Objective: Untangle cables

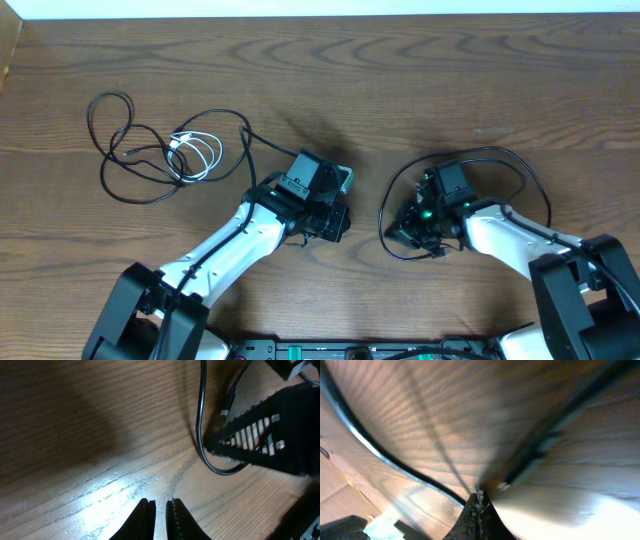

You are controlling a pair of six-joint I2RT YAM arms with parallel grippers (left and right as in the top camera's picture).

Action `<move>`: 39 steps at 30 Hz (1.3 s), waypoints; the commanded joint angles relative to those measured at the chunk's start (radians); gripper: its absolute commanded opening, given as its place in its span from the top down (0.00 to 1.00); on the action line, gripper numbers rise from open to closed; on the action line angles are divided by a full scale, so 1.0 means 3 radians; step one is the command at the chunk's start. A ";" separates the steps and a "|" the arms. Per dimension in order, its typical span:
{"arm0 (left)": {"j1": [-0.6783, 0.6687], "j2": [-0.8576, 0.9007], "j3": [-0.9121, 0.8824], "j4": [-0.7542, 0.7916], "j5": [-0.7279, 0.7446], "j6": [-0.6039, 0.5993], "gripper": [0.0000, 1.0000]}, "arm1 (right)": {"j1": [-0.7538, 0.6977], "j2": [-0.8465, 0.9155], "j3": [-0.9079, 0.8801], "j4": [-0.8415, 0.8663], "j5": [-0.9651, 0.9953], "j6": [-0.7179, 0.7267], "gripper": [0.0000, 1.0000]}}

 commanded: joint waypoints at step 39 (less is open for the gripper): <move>-0.0008 0.0015 -0.0034 0.0029 -0.0060 0.0019 0.85 | -0.1095 -0.1139 -0.0113 -0.0421 0.0100 -0.0951 0.99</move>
